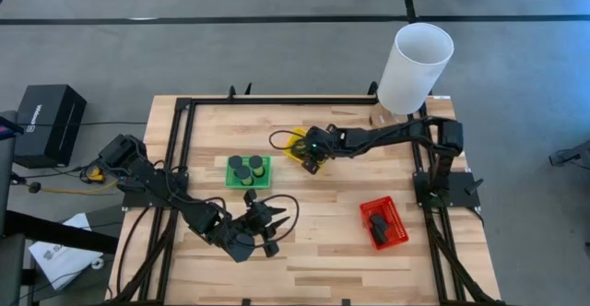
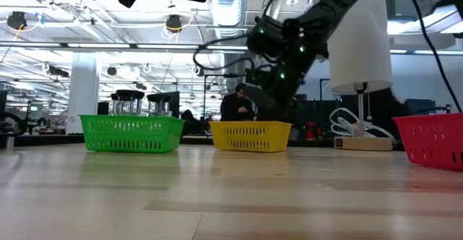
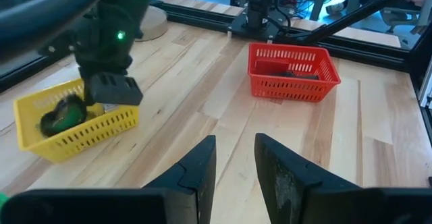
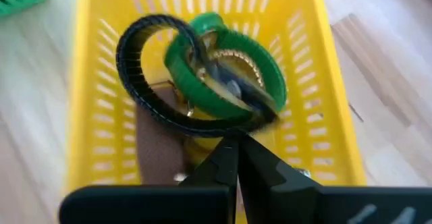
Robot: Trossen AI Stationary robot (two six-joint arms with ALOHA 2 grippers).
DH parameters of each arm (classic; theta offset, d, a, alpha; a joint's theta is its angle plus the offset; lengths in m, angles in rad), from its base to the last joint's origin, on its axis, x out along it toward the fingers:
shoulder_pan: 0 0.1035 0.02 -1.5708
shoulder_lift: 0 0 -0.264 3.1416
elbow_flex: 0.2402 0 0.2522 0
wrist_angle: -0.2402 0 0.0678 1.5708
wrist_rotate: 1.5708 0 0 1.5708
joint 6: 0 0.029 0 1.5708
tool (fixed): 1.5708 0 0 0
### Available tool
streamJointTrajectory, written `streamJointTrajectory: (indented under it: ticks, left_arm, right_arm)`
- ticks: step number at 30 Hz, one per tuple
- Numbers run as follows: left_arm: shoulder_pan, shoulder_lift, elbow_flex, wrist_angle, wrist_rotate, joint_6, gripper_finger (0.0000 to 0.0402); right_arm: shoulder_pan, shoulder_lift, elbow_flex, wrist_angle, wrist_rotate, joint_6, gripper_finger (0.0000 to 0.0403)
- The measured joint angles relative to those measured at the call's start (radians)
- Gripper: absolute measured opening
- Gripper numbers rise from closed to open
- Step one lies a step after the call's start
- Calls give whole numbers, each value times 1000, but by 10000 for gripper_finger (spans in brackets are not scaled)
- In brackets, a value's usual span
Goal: Pick & Place Office items
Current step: Adjust the watches in the yellow basket
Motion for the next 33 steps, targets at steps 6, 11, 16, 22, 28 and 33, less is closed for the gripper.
streamJointTrajectory:
  ticks: [6,11,16,22,28,33]
  left_arm:
    - [0,0,0,8,0,44,97]
    - [0,0,0,7,0,44,97]
    - [0,0,0,7,0,44,97]
    - [0,0,0,8,0,42,97]
    - [0,0,0,8,0,42,97]
    - [0,0,0,8,0,43,97]
  right_arm:
    - [1,-3,140,-145,2,-23,0]
    - [6,1,233,-262,22,-36,0]
    - [13,2,241,-190,37,-45,0]
    - [12,97,240,-154,38,-29,0]
    - [26,156,239,-147,37,-19,0]
    - [24,131,241,-165,37,-19,0]
